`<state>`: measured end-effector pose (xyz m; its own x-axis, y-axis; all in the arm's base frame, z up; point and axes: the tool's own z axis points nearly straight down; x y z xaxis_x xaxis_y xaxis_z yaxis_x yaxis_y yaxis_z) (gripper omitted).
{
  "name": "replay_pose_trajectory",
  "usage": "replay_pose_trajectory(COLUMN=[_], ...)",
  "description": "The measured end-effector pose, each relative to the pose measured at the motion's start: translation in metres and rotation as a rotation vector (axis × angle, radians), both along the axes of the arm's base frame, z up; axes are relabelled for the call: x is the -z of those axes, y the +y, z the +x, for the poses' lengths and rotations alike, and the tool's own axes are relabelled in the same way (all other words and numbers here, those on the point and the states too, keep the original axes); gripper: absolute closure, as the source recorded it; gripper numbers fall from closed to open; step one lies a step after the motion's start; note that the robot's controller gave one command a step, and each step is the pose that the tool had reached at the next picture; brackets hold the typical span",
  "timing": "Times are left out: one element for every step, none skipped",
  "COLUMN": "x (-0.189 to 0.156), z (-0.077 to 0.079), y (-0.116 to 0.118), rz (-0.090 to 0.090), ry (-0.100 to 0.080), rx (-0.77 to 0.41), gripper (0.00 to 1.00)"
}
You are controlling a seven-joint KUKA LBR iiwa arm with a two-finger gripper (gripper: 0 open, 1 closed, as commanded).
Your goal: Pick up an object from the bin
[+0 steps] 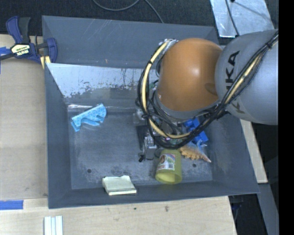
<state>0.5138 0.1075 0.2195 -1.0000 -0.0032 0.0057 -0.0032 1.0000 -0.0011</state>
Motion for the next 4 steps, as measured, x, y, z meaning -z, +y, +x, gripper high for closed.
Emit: replay_pose_trajectory(x=[-0.002, -0.030, -0.022, 0.011], z=[0.000, 0.001, 0.020, 0.017], y=[0.000, -0.027, -0.078, -0.091], rz=[0.001, 0.001, 0.001, -0.001], ry=[-0.003, -0.002, -0.008, -0.008], rx=[0.001, 0.026, -0.076, -0.098], gripper=[0.00, 0.00, 0.00, 0.00])
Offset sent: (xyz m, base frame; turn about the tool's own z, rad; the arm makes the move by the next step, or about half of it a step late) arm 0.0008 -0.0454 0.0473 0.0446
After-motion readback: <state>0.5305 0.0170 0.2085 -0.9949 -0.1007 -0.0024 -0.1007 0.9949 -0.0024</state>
